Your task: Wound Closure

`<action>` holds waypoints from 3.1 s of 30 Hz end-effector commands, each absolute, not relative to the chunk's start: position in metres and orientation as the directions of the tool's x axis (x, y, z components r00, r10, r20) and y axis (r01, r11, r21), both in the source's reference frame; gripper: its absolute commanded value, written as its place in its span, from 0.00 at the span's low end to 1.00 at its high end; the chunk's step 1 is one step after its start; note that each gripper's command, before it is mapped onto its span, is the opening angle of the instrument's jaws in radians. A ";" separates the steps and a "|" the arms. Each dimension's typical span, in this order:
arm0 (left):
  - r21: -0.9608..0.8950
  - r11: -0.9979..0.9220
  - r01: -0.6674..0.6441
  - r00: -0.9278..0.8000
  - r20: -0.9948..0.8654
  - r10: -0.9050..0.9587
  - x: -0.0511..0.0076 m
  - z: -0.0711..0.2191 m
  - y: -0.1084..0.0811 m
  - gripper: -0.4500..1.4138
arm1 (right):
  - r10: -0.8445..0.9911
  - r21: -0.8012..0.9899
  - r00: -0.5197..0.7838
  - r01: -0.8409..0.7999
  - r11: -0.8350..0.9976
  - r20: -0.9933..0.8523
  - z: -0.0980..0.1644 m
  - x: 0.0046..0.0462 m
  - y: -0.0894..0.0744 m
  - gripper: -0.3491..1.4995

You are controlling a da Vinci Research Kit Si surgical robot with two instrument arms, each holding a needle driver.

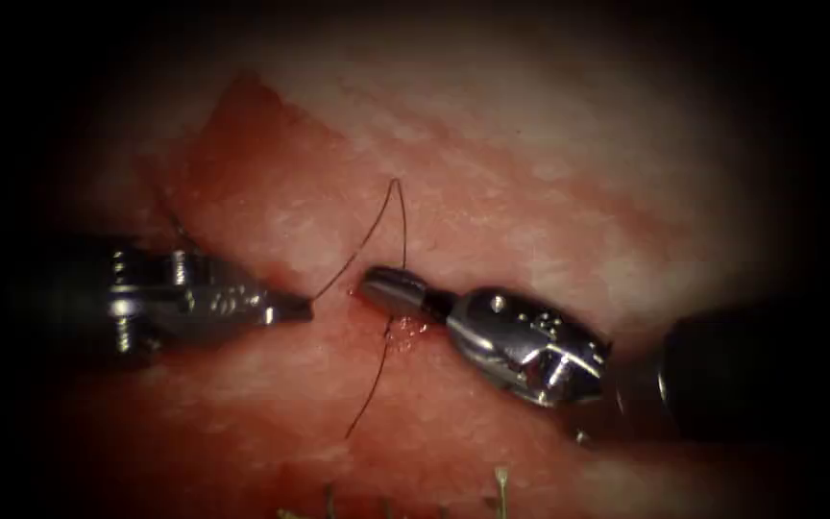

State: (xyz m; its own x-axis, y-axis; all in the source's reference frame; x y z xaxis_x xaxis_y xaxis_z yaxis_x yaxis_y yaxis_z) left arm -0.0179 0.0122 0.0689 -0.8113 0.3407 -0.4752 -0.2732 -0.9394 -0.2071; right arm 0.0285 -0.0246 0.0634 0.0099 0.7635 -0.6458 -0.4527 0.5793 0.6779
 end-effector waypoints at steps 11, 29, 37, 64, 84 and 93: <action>-0.201 -0.951 -0.235 -0.805 -0.508 0.307 -0.0205 0.071 0.010 0.00 | 0.757 0.715 -0.001 -0.330 0.616 -0.653 0.064 0.0317 -0.023 0.07; -0.167 -0.967 -0.192 -0.802 -0.541 0.253 -0.0193 0.076 0.013 0.00 | 0.811 0.809 0.001 0.069 0.583 -0.585 0.066 0.0334 -0.023 0.03; -0.158 -0.972 -0.176 -0.805 -0.545 0.234 -0.0192 0.076 0.013 0.00 | 0.801 0.796 0.083 0.206 0.569 -0.593 0.066 0.0327 -0.024 0.00; -0.160 -0.977 -0.143 -0.815 -0.541 0.208 -0.0192 0.075 0.013 0.00 | 0.391 0.628 0.493 0.576 0.523 -0.777 0.065 0.0348 -0.025 0.29; -0.160 -0.977 -0.138 -0.819 -0.536 0.203 -0.0193 0.075 0.012 0.00 | 0.249 0.588 0.539 0.665 0.459 -0.804 0.065 0.0339 -0.027 0.54; -0.160 -0.978 -0.135 -0.822 -0.533 0.201 -0.0194 0.076 0.011 0.00 | 0.195 0.572 0.549 0.688 0.447 -0.813 0.065 0.0340 -0.027 0.55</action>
State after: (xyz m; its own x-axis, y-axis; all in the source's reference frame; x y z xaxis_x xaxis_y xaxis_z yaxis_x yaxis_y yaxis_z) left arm -0.0187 0.0120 0.0751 -0.8226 0.1999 -0.5324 -0.1368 -0.9783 -0.1559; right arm 0.0336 -0.0261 0.0646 0.5478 0.1897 -0.8149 0.6893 0.4497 0.5680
